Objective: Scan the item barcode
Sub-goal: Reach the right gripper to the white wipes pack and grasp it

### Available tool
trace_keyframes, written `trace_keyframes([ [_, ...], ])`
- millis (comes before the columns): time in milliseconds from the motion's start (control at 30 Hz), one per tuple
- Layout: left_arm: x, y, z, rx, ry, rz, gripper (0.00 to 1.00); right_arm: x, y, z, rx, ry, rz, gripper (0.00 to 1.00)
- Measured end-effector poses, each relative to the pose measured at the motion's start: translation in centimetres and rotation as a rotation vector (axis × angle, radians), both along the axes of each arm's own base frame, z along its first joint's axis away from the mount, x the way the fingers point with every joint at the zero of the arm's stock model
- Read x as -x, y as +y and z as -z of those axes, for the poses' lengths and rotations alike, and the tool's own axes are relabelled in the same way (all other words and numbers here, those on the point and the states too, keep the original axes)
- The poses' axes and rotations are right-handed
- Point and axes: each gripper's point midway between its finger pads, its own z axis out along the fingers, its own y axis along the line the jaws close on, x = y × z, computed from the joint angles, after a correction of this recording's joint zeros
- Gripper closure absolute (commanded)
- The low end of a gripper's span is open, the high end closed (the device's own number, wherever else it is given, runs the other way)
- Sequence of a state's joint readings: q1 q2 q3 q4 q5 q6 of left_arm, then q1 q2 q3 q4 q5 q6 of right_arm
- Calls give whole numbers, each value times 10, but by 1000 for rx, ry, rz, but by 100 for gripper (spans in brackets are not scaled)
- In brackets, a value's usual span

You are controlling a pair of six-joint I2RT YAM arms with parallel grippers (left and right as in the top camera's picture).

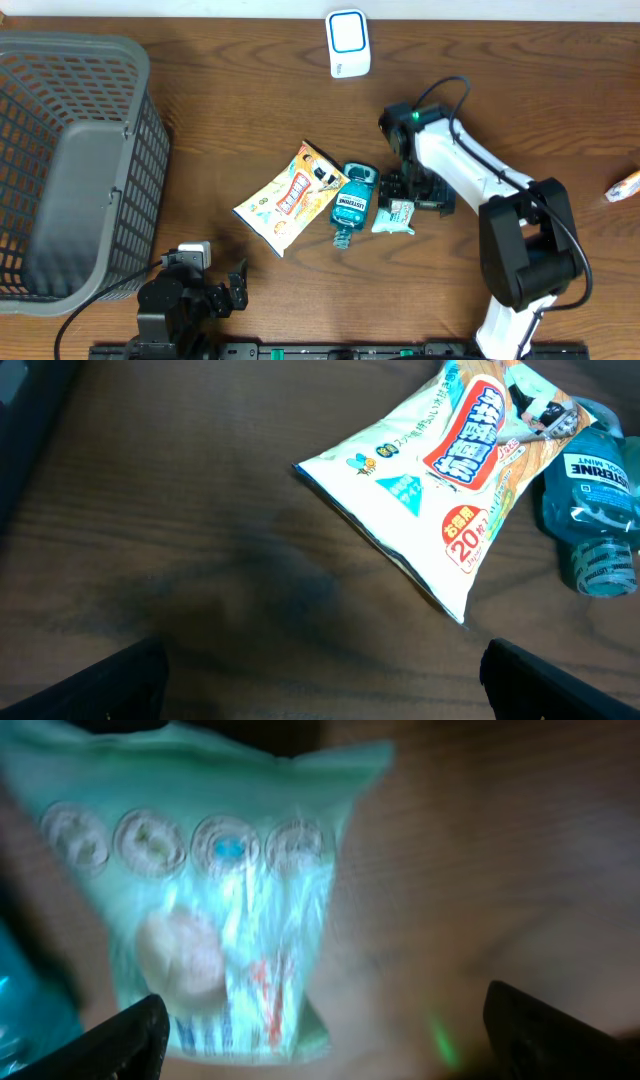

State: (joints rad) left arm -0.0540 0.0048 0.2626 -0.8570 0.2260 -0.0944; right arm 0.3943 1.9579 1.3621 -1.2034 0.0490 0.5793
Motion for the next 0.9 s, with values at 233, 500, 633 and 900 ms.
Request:
trace_keyframes([
  [233, 0, 0, 0, 0, 0, 0, 1, -19, 15, 23, -111, -191, 20, 67],
  [500, 0, 0, 0, 0, 0, 0, 1, -22, 27, 23, -183, -238, 66, 99],
  [633, 0, 0, 0, 0, 0, 0, 1, -10, 19, 21, -162, -185, 85, 99],
  [900, 0, 0, 0, 0, 0, 0, 1, 31, 3, -32, -255, 51, 261, 87],
])
